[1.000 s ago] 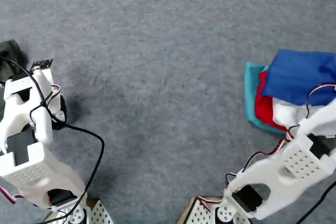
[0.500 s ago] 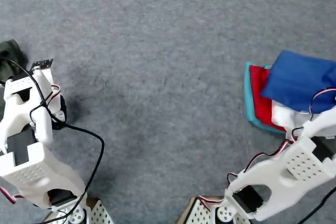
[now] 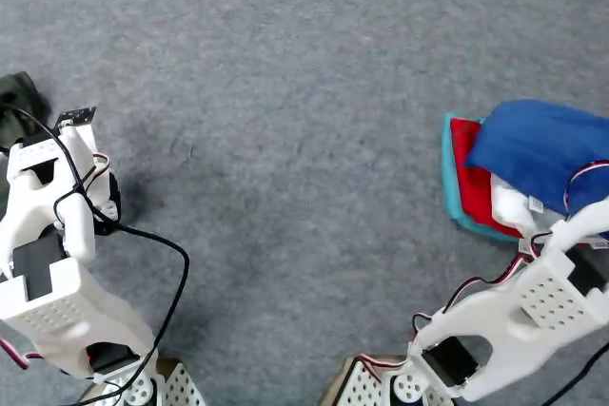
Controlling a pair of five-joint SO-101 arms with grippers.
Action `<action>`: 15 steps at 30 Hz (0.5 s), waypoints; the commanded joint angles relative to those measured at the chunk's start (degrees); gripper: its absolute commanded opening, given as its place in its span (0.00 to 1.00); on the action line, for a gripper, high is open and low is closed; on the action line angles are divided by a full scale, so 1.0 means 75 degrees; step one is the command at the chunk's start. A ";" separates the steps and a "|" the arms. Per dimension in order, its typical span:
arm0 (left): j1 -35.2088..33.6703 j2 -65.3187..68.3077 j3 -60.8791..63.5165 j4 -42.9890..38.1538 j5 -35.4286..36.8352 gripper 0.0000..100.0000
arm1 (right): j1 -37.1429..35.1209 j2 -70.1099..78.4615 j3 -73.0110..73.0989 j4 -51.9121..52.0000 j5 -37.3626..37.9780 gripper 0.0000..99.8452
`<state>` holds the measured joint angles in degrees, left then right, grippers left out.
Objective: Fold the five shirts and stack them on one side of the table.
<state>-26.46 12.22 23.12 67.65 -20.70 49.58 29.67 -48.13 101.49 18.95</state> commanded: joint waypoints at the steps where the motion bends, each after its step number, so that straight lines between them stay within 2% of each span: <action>1: -0.0059 -0.0076 0.0070 -0.0211 -0.0047 0.02 | 0.0029 -0.0862 -0.0041 0.0105 0.0082 0.33; 3: -0.0047 -0.0076 0.0082 -0.0234 -0.0047 0.02 | -0.0299 -0.1026 -0.0041 0.0105 0.0082 0.27; 7: -0.0047 -0.0076 0.0082 -0.0246 -0.0047 0.02 | -0.1366 -0.1178 -0.0006 0.0082 0.0070 0.01; 10: -0.0059 -0.0076 0.0082 -0.0246 -0.0047 0.02 | -0.1963 -0.1096 0.0006 0.0082 -0.0070 0.05; 15: -0.0082 -0.0076 0.0082 -0.0246 -0.0035 0.02 | -0.2057 -0.0264 0.0018 -0.0035 -0.0692 0.00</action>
<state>-26.55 12.13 23.74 66.68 -20.70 34.99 25.80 -48.13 101.49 15.43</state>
